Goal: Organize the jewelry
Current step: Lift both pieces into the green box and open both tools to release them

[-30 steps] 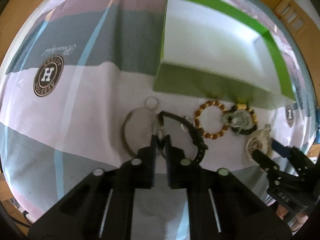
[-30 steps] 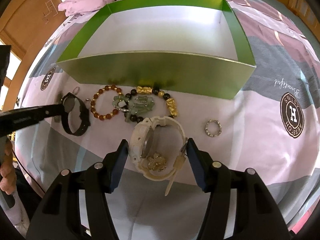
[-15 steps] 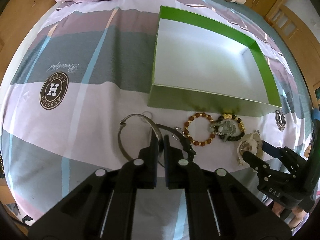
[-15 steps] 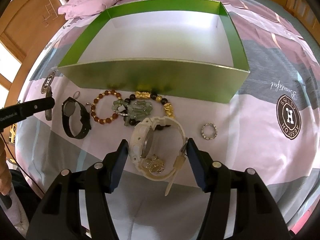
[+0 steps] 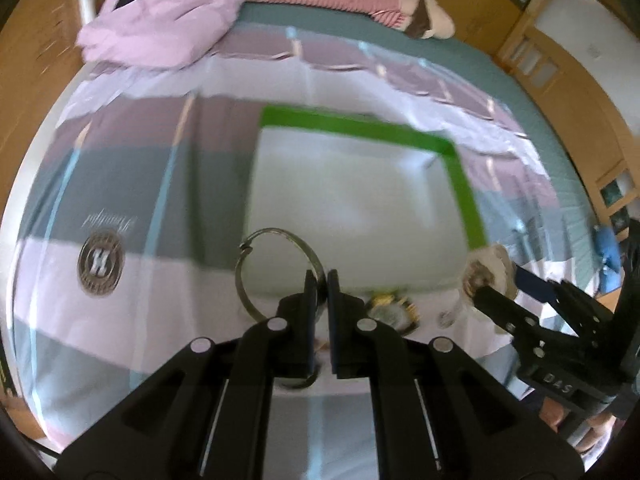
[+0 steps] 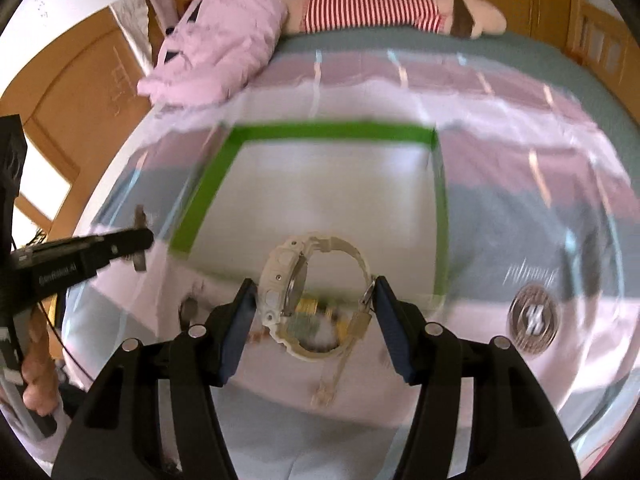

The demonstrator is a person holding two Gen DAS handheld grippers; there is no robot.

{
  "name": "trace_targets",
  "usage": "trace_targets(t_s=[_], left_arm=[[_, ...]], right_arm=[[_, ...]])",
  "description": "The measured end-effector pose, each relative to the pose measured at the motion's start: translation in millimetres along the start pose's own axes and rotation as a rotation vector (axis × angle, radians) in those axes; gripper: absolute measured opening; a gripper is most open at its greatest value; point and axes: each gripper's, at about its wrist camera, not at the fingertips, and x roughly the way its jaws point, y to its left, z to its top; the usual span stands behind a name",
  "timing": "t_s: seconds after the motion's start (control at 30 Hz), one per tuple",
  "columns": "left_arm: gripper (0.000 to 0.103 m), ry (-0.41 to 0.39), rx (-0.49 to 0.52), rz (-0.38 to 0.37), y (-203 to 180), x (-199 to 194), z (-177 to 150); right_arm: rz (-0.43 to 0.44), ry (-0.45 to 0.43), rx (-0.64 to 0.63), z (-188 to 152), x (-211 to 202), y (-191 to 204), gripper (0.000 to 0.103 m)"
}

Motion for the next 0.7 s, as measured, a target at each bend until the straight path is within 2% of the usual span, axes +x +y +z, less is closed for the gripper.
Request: trace_targets(t_s=[0.1,0.13,0.2,0.4,0.47,0.53,0.7], left_arm=[[0.005,-0.036,0.02,-0.005,-11.2,11.3,21.8],[0.005,-0.03,0.017,-0.03,-12.0,22.0,27.4],[0.005,-0.006,0.027,-0.073,-12.2,44.6,32.8],[0.005,0.054,0.024,-0.075,-5.6,94.9,31.9],[0.01,0.057,0.025,-0.069,-5.5,98.7,30.0],[0.018,0.046,0.03,-0.049,-6.4,96.6,29.2],[0.02,0.036,0.017,-0.028,-6.3,70.5,25.2]], right_arm=[[-0.022,-0.023,0.008,13.9,16.9,-8.1,0.06],[-0.025,-0.02,0.016,14.4,26.4,-12.6,0.06],[-0.027,0.004,0.021,11.1,48.2,-20.9,0.06],[-0.062,0.101,0.043,4.0,98.6,-38.2,0.062],[-0.071,0.1,0.038,3.5,96.8,-37.5,0.063],[-0.072,0.058,0.011,4.4,82.5,-32.0,0.064],[-0.028,0.015,-0.041,-6.0,42.5,-20.0,0.066]])
